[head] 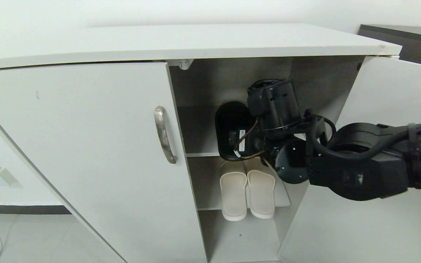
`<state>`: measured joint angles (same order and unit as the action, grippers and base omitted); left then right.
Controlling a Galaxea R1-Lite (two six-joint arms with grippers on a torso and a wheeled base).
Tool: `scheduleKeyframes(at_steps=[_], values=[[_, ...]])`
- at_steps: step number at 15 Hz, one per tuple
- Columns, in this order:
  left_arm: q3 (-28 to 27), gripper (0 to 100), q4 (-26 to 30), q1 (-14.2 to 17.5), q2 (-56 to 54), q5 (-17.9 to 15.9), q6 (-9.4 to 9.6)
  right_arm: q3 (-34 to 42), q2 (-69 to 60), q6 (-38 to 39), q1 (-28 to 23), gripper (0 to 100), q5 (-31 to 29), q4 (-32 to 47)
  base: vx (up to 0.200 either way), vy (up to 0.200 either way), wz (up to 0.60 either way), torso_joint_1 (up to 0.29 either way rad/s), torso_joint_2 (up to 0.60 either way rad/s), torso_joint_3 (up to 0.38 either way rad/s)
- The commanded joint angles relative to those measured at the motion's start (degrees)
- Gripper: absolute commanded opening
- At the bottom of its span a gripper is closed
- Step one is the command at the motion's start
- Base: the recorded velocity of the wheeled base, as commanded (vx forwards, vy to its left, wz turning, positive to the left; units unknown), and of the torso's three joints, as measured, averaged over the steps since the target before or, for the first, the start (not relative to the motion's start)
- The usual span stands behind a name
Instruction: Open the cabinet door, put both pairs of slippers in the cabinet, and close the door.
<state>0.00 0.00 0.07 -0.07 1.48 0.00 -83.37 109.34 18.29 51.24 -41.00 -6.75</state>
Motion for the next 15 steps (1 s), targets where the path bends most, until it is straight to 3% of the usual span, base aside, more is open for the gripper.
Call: scheduleKeyframes(at_steps=[1,2,3,6,9,15], values=[[0.0,0,0.0,0.01,0.07,0.02,-0.09,5.85,-4.48,0.08,1.32,100,0.39,-2.65,0.0,0.0,0.0,0.0,0.0,0.0],[0.0,0,0.0,0.01,0.07,0.02,-0.18,8.93,-4.84,0.08,1.41,100,0.48,-6.08,0.0,0.0,0.0,0.0,0.0,0.0],[0.0,0,0.0,0.01,0.07,0.02,-0.18,10.86,-4.92,-0.09,1.5,0,0.48,-9.15,0.0,0.0,0.0,0.0,0.0,0.0],[0.0,0,0.0,0.01,0.07,0.02,-0.18,14.82,-6.51,-1.32,1.59,0,2.59,-15.13,0.0,0.0,0.0,0.0,0.0,0.0],[0.0,0,0.0,0.01,0.07,-0.07,-0.18,17.98,-8.88,-1.59,1.85,0,5.49,-15.66,0.0,0.0,0.0,0.0,0.0,0.0],[0.0,0,0.0,0.01,0.07,-0.07,-0.18,19.39,-9.23,-1.59,3.69,0,5.31,-16.27,0.0,0.0,0.0,0.0,0.0,0.0]])
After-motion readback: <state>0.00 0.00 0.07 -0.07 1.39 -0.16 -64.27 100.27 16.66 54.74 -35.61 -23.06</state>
